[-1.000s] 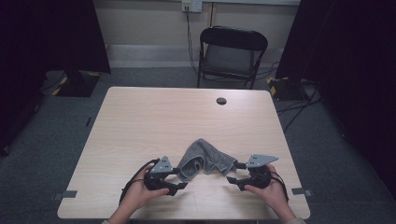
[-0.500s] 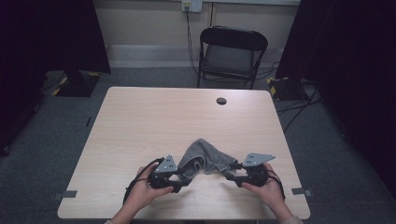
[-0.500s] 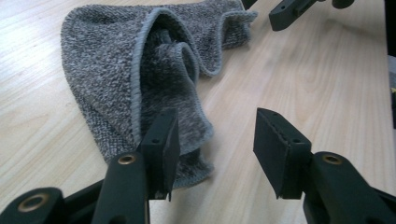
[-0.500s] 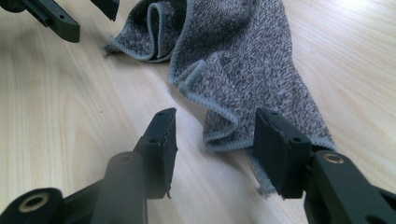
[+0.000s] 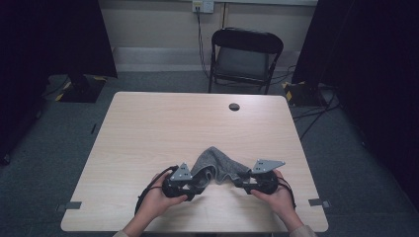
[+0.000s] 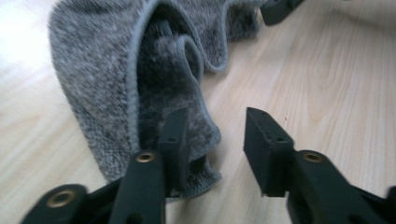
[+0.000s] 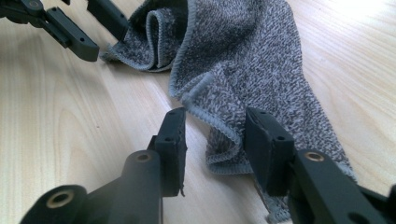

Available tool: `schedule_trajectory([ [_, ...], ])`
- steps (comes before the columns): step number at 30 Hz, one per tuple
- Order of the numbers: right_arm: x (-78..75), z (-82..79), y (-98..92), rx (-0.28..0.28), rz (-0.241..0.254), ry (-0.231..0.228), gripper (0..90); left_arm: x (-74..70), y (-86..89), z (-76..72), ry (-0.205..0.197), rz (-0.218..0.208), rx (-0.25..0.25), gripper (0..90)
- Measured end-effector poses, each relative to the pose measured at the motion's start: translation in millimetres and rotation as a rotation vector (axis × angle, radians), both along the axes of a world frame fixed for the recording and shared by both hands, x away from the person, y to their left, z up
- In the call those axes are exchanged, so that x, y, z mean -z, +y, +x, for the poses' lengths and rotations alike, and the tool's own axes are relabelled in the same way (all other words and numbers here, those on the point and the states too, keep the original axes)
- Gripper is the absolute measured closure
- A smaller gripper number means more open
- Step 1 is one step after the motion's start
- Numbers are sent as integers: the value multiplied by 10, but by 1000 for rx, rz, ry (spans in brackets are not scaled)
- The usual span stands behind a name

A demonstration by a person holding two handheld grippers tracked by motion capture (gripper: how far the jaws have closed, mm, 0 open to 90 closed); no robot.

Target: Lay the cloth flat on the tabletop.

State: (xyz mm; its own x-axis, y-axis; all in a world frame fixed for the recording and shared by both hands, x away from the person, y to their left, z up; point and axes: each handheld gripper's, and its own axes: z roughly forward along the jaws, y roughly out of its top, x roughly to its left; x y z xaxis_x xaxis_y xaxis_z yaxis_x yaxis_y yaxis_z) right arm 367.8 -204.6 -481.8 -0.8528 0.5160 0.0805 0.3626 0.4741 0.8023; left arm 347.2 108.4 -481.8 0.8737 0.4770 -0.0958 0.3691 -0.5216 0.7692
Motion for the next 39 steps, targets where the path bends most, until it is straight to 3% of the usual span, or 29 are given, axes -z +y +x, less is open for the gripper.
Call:
schedule_trajectory([
  [5, 14, 3, -11, 5, 0, 9, 646, 40, 23, 21, 3, 26, -5, 679],
  [10, 28, 9, -31, 13, 9, 18, 652, 42, 48, 35, 9, 20, -16, 733],
  [17, 34, 9, -26, 9, 8, 26, 690, 26, 83, 60, 52, 7, -37, 853],
  [30, 37, -10, -14, -23, 7, 50, 835, -73, 148, 58, 64, 1, -49, 887],
  [35, 34, -10, -35, -22, 24, 69, 859, -122, 174, 49, 60, 9, -45, 888],
  [39, 5, -18, -67, -10, 66, 99, 874, -168, 215, 38, 54, 10, -39, 888],
])
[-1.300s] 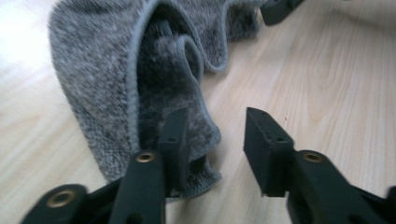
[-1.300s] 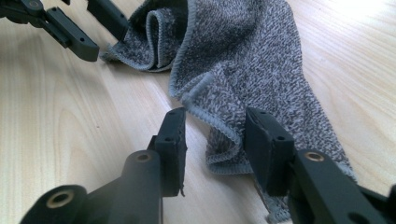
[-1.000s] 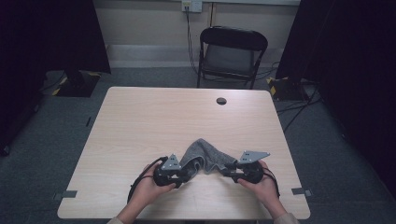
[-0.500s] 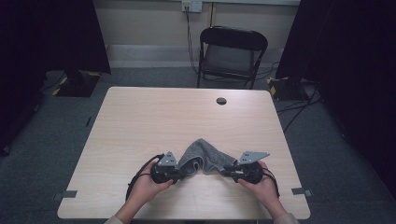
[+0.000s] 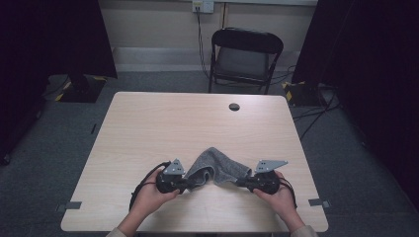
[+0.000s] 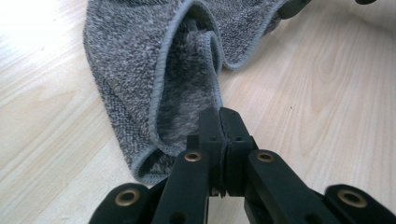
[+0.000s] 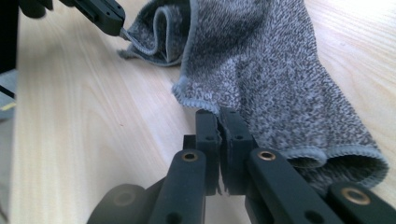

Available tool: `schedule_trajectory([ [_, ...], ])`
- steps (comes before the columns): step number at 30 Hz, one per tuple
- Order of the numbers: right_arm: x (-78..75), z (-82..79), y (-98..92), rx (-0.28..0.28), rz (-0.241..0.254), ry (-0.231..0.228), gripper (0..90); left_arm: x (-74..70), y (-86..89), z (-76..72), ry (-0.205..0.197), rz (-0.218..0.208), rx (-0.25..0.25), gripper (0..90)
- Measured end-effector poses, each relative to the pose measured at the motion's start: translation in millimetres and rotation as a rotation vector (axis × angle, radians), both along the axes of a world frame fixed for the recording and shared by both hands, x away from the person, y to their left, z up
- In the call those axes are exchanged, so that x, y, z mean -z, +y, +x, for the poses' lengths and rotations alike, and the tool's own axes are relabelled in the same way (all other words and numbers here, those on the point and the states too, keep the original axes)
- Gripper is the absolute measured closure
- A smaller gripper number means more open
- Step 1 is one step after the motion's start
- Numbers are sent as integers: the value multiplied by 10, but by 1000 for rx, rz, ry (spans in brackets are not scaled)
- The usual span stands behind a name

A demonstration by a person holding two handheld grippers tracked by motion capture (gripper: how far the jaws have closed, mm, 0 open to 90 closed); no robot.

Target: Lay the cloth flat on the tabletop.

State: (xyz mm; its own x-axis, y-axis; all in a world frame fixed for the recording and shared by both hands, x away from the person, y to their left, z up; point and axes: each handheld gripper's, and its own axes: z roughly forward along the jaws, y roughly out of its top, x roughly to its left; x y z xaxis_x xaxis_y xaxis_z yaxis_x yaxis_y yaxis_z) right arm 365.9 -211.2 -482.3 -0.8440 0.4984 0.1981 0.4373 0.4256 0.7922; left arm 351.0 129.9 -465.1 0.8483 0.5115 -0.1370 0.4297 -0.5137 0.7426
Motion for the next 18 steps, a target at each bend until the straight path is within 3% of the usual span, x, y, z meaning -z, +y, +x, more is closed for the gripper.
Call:
schedule_trajectory([
  [6, -69, 0, -50, 24, 44, 28, 884, -70, 91, 25, -4, -26, -22, 888],
  [13, -122, 54, -52, 35, 53, 75, 888, -154, 133, 86, -11, -22, -21, 888],
  [18, -204, 134, -66, 49, 62, 105, 889, -287, 224, 169, -37, -22, -38, 888],
])
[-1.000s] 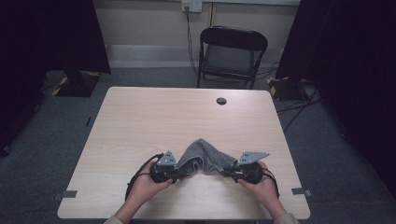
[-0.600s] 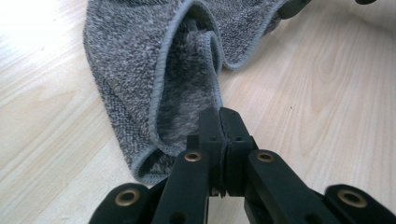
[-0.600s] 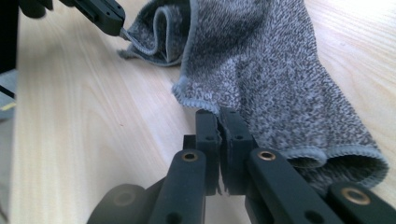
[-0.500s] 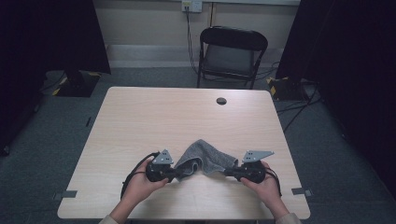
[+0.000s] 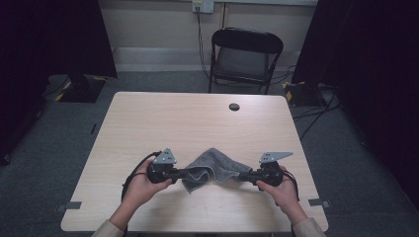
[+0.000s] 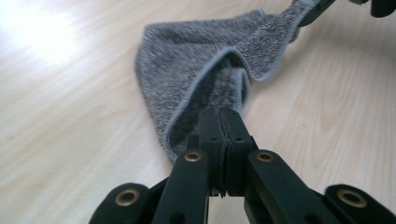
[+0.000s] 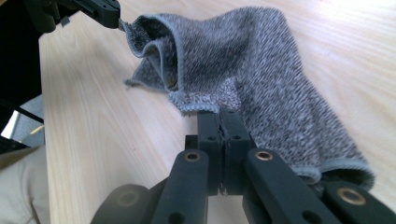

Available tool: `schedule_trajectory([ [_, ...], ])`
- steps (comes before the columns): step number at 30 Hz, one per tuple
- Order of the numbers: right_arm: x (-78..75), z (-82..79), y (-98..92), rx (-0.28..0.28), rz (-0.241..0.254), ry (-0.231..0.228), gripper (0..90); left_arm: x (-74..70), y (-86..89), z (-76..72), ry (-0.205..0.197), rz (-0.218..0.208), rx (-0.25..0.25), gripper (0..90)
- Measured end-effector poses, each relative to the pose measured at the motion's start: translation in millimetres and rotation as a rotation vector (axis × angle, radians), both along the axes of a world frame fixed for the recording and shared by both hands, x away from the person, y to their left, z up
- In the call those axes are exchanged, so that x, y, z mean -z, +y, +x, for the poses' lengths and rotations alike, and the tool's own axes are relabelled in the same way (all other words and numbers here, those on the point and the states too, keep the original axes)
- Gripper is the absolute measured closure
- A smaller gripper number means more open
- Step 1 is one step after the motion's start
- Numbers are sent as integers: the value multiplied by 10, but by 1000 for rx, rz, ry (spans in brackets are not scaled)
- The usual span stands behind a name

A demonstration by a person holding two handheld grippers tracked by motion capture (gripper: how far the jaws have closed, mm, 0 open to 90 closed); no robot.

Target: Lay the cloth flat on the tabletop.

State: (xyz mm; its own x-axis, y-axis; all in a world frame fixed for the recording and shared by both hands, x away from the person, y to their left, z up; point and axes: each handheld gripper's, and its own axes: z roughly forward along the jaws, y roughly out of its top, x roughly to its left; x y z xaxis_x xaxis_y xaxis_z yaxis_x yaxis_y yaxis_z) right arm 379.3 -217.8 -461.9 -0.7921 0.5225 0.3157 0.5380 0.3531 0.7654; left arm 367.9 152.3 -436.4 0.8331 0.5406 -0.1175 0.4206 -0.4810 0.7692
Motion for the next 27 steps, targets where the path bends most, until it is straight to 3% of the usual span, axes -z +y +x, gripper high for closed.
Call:
schedule_trajectory([
  [13, -346, 293, -84, 84, 21, 4, 889, -304, 112, 267, -45, -12, -41, 888],
  [27, -445, 521, -123, 141, 13, 35, 889, -432, 158, 511, -57, -19, -78, 888],
])
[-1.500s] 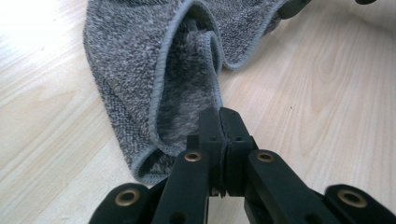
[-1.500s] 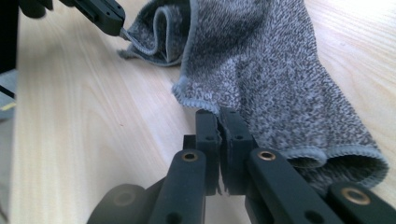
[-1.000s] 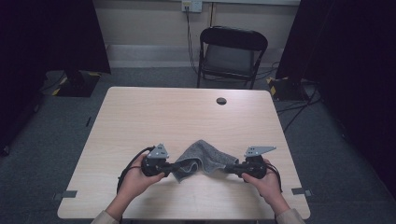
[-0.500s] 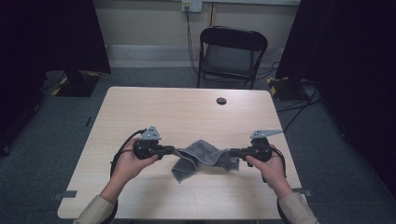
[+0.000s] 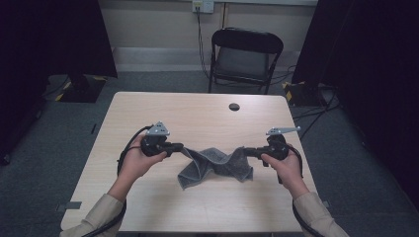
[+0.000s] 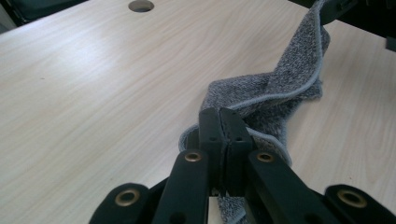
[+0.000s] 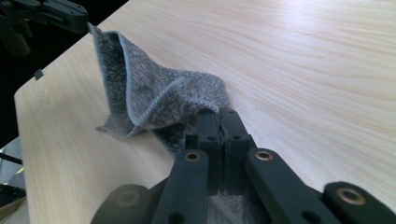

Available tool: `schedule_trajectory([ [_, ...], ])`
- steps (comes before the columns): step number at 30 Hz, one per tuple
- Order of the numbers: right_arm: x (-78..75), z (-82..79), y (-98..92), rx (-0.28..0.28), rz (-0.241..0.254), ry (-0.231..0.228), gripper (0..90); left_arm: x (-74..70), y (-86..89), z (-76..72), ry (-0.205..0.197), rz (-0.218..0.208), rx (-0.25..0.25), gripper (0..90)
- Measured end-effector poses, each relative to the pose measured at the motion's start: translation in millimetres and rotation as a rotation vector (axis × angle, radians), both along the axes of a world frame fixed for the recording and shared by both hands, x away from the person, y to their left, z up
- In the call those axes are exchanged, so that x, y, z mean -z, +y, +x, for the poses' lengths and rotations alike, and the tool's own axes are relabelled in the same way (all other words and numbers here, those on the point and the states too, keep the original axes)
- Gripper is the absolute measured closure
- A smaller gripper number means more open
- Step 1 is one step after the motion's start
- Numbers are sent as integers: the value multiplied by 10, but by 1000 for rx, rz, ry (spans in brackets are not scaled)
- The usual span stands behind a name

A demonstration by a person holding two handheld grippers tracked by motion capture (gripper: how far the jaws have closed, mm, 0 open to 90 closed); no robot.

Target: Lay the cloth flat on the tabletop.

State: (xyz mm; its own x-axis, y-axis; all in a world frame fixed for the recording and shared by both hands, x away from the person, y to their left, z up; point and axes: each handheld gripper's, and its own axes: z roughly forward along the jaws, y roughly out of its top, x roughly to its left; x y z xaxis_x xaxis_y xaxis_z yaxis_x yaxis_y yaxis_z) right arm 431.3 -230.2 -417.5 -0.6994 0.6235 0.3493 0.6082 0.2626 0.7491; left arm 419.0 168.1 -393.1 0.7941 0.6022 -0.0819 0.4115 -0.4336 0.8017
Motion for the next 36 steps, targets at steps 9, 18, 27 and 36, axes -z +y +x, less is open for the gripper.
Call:
schedule_trajectory([
  [9, -84, 127, -6, 21, -22, -14, 888, -76, 11, 125, -12, 14, -15, 888],
  [18, -148, 277, -29, 52, -18, -2, 888, -182, 43, 275, -27, 29, -36, 888],
  [27, -155, 415, -44, 75, 9, 22, 888, -215, 45, 432, -33, 31, -47, 888],
  [36, -107, 593, -22, 112, -3, 55, 889, -182, 29, 641, -52, 45, -76, 888],
])
